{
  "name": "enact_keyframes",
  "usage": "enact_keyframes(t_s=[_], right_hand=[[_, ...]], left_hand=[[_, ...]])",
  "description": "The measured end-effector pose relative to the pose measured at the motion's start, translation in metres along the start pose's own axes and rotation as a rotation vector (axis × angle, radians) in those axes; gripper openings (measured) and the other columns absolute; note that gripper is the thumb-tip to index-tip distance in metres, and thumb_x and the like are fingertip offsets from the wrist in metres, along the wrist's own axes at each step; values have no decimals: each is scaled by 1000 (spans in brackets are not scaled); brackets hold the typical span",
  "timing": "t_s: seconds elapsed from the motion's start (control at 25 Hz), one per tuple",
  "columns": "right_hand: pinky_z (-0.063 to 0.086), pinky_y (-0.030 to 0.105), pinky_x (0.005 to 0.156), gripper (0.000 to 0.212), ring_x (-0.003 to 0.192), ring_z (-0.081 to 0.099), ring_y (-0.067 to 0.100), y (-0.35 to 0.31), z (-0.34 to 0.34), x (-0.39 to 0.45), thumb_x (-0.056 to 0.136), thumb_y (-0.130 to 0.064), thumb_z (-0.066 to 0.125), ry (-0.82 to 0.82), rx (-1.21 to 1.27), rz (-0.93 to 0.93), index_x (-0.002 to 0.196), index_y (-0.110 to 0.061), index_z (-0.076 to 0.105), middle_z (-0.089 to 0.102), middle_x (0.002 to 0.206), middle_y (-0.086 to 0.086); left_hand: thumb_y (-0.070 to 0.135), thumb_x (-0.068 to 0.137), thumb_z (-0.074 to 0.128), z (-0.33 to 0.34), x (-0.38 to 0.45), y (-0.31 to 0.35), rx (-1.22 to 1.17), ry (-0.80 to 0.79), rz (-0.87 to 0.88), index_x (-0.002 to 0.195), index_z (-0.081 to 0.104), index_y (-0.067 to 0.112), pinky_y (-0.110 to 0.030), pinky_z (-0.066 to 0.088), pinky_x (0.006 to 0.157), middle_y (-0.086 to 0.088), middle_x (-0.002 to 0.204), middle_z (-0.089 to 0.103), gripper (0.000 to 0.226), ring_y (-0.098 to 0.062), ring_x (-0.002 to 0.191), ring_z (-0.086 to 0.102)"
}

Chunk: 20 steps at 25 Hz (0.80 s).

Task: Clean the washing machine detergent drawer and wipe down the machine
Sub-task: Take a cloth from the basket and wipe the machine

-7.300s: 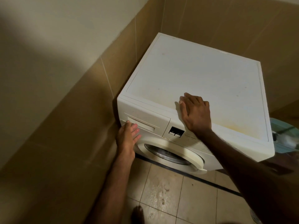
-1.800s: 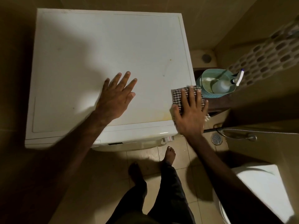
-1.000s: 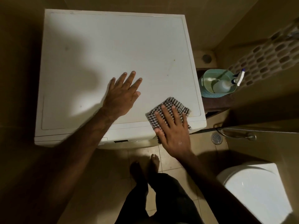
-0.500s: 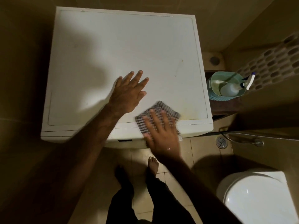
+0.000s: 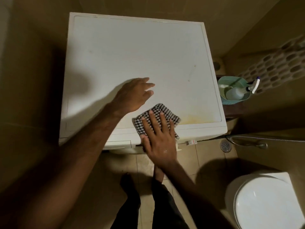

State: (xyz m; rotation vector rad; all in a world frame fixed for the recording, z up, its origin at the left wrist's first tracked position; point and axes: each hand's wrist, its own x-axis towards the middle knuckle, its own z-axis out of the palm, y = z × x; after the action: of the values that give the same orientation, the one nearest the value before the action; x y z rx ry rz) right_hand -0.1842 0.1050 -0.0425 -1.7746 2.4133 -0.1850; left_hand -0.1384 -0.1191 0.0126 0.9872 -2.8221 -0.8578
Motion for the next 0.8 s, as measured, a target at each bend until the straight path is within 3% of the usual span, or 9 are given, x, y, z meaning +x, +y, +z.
enact_keyframes(t_s=[0.08,0.2,0.32,0.48,0.64,0.72,0.8], right_hand=[[13,63,126,64,162,5,32,52,-8,-17,106,-54,27,19,-10,95,165,-29,20,10,175,2],[16,66,124,70,160,12,33,139,-37,3,103,-61,26,40,0,404,164,-28,27,17,174,2],[20,70,121,71,159,14,35,188,-56,75,101,-65,26,22,6,405,164,-30,26,20,173,1],[15,70,122,74,160,11,36,146,-42,83,103,-66,9,81,-21,375,166,-29,21,15,175,4],[5,63,127,64,162,5,32,9,-11,7,107,-55,23,42,-2,82,166,-30,24,10,175,1],[12,64,126,61,162,6,30,4,-3,-13,108,-53,27,31,-12,-25,164,-31,26,14,175,1],[17,66,124,61,161,9,31,40,-8,-13,106,-54,27,76,-16,111,163,-30,27,17,174,2]], left_hand=[[31,105,56,-5,-21,-22,31,112,27,140,65,25,-38,31,123,1,153,56,37,-21,144,48],[30,99,52,-9,-58,-56,102,209,32,132,71,24,-45,40,117,2,144,64,39,-25,135,57],[28,97,50,-10,-82,-68,155,278,11,128,72,25,-48,43,111,4,141,66,39,-25,129,60],[21,95,61,-8,-97,-70,156,370,-19,123,75,24,-41,39,107,5,134,70,31,-22,124,61],[17,93,66,-5,-111,-76,114,376,-24,119,77,23,-40,39,105,5,131,72,28,-22,121,63],[20,93,64,-6,-122,-80,131,382,-10,118,77,23,-43,41,105,5,132,71,29,-23,122,62],[21,92,62,-12,-132,-91,133,439,-29,118,77,20,-46,44,107,2,133,71,29,-24,122,63]])
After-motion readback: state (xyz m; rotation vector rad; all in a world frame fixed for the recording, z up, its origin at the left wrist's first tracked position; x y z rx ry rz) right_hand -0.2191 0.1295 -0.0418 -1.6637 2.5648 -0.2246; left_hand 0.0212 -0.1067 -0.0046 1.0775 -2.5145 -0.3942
